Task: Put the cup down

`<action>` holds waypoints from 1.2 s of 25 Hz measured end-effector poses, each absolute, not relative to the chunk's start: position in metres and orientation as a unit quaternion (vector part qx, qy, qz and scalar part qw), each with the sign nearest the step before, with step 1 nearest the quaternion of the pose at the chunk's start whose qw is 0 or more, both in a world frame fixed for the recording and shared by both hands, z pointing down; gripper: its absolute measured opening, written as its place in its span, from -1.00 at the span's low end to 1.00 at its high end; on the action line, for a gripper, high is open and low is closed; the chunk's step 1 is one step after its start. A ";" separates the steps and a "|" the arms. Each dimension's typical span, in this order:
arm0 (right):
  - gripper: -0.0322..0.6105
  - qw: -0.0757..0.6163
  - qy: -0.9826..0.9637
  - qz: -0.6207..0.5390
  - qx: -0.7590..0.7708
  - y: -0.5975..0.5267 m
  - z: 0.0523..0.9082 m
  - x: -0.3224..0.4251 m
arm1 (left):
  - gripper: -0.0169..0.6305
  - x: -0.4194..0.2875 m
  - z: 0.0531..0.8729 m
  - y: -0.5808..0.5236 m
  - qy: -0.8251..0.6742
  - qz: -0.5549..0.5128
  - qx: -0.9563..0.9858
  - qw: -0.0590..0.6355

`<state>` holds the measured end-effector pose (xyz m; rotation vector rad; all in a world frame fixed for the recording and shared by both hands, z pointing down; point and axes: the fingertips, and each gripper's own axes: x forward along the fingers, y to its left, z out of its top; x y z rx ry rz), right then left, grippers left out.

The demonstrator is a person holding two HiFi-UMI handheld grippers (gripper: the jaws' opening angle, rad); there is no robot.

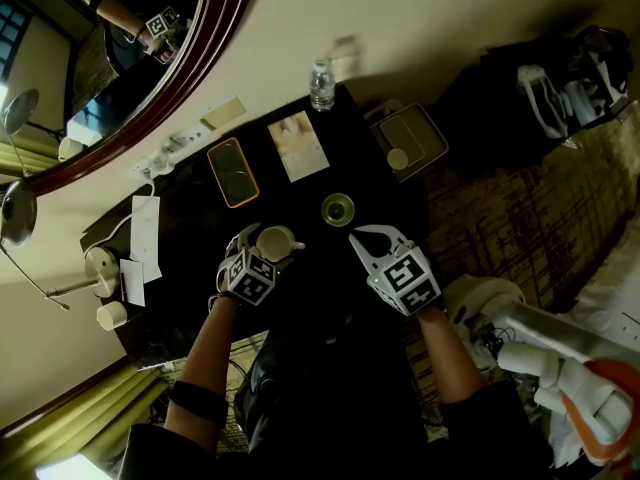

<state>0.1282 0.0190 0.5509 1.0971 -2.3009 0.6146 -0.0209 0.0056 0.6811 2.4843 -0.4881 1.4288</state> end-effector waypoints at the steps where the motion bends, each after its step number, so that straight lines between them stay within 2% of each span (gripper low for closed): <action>1: -0.88 0.259 -0.849 0.225 0.402 0.018 0.550 0.128 | 0.45 -0.022 0.676 0.003 -0.172 0.484 0.850 0.116; 7: -0.88 0.286 -0.853 0.208 0.384 0.018 0.549 0.126 | 0.45 -0.031 0.625 -0.002 -0.221 0.436 0.865 0.114; 13: -0.88 0.276 -0.860 0.206 0.376 0.004 0.540 0.121 | 0.43 -0.044 0.563 -0.004 -0.254 0.379 0.884 0.096; 17: -0.88 0.261 -0.865 0.205 0.375 -0.008 0.533 0.115 | 0.10 -0.059 0.524 -0.003 -0.287 0.332 0.895 0.084; 19: -0.88 0.260 -0.869 0.198 0.371 -0.013 0.530 0.111 | -0.23 -0.071 0.509 -0.004 -0.311 0.301 0.897 0.084; 25: -0.88 0.250 -0.877 0.187 0.366 -0.028 0.511 0.092 | -0.93 -0.115 0.470 -0.010 -0.412 0.192 0.881 0.132; 30: -0.88 0.235 -0.881 0.185 0.366 -0.029 0.505 0.080 | -0.93 -0.149 0.468 0.000 -0.461 0.136 0.859 0.177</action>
